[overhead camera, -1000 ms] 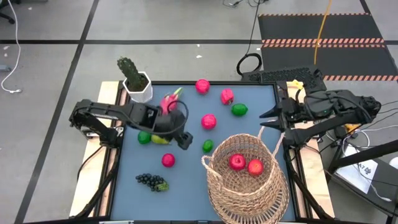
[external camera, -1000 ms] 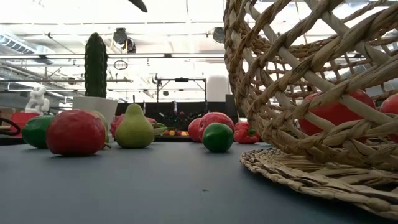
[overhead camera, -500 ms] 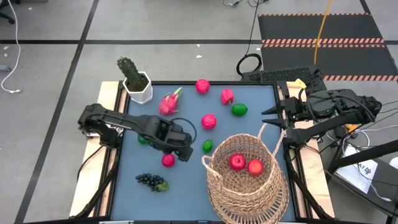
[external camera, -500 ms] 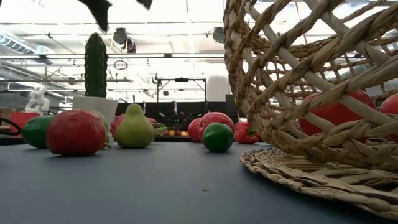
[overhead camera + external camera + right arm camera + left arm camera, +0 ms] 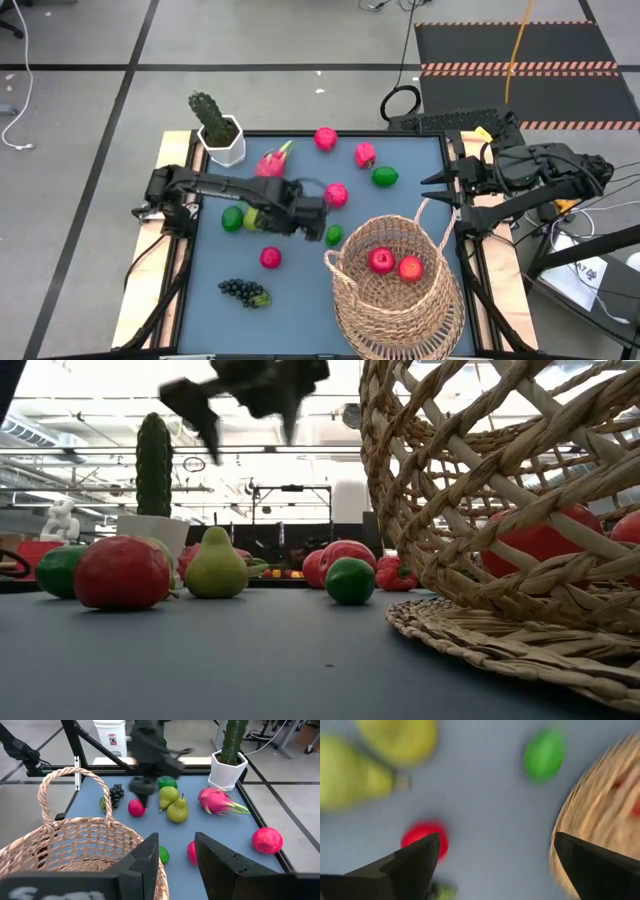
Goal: Build produce basket
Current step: Put the red apple into the brown basket
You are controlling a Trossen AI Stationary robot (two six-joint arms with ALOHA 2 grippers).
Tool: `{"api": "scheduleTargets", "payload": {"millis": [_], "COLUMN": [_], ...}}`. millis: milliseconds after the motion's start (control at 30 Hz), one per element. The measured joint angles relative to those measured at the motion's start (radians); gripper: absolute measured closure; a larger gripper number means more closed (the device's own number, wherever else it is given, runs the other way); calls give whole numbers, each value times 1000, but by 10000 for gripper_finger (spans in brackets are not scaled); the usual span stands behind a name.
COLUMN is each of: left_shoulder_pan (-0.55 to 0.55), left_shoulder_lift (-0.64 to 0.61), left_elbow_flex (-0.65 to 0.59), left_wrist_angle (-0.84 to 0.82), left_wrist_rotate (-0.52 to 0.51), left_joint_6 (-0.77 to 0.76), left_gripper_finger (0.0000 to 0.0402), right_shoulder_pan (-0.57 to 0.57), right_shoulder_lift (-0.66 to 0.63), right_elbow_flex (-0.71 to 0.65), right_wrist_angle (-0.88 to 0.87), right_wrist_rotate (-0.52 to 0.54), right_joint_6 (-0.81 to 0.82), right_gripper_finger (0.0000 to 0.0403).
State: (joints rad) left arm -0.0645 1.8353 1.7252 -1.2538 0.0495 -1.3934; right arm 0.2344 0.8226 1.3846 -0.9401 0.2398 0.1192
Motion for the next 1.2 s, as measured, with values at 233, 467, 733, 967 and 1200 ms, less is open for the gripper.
{"api": "scheduleTargets", "payload": {"millis": [233,467,733,967,1200], "left_shoulder_pan": [144,239,244,231,233], "left_shoulder_lift": [13,51,135,188,204], "left_elbow_flex": [0,0,0,-1,1], "left_wrist_angle": [155,298,338,370,394], "left_wrist_rotate": [-29,-21,-50,-55,-85], "left_joint_6": [250,562,1011,1193,1217], "left_gripper_finger": [9,9,9,9,8], "right_shoulder_pan": [0,0,0,0,0], "right_shoulder_lift": [4,4,2,2,1], "right_elbow_flex": [0,0,0,0,0], "right_wrist_angle": [0,-18,-24,-31,-35], "right_wrist_rotate": [0,8,54,74,74], "right_joint_6": [29,70,75,81,95], "right_gripper_finger": [284,284,284,284,284]}}
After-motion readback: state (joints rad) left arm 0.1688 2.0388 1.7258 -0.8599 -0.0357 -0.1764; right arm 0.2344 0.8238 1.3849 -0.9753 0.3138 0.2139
